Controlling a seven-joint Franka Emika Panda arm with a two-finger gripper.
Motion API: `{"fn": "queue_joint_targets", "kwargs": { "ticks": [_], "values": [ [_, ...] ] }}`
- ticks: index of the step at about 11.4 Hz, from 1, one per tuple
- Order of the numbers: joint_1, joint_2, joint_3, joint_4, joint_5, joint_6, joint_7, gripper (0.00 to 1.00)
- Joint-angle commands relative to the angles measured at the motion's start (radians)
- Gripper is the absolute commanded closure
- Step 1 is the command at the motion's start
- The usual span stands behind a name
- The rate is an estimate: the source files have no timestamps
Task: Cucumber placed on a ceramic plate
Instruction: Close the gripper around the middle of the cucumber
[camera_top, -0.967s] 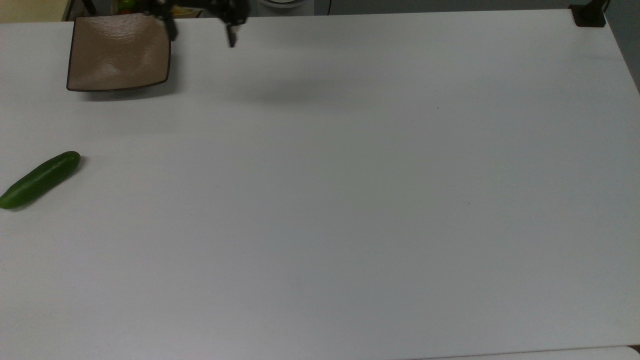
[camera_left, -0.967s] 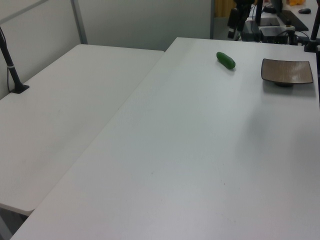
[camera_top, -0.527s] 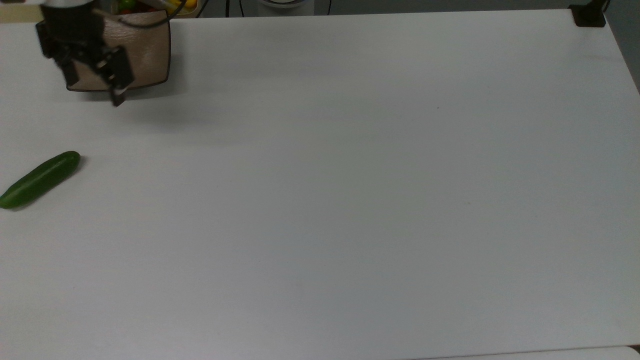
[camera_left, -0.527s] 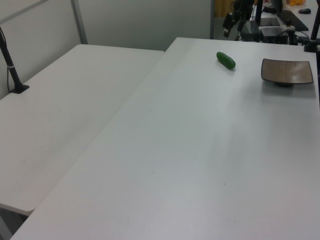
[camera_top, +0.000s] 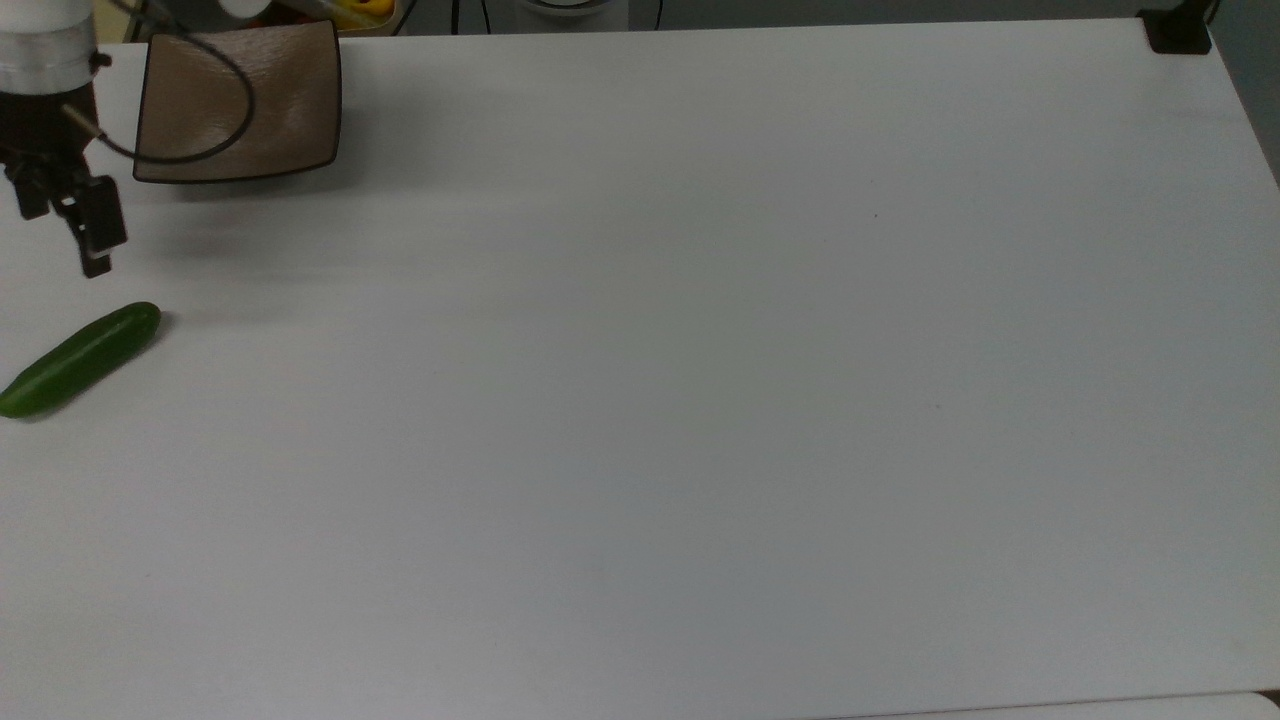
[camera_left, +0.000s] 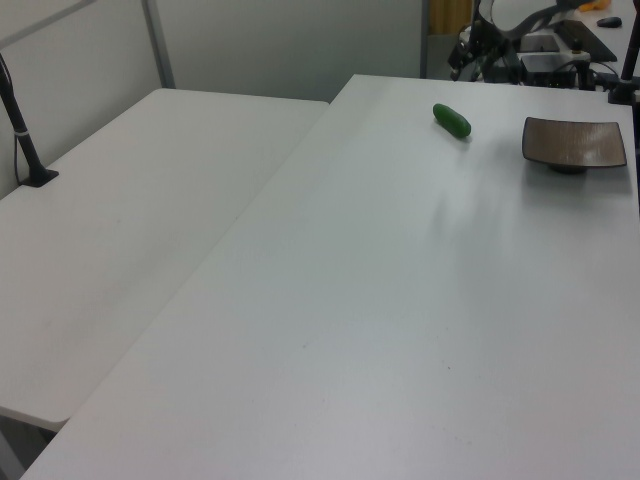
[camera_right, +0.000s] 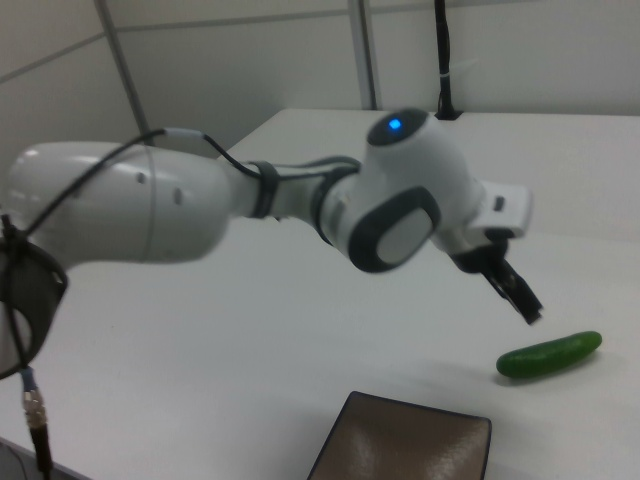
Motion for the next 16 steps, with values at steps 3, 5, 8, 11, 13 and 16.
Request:
{"fn": "queue_joint_targets", "kwargs": {
  "ticks": [3,5,8,11,13,16],
  "values": [
    [-0.042,0.243,0.001,0.126,0.009,0.200,0.058,0.00],
    [-0.040,0.325,0.001,0.182,0.009,0.228,0.058,0.00],
    [-0.033,0.362,0.001,0.184,0.005,0.257,0.058,0.00],
    [-0.030,0.370,0.001,0.182,0.003,0.278,0.058,0.56],
    [-0.030,0.370,0.002,0.182,-0.006,0.278,0.057,0.68],
    [-0.030,0.362,0.002,0.182,-0.006,0.278,0.055,0.76]
  ]
}}
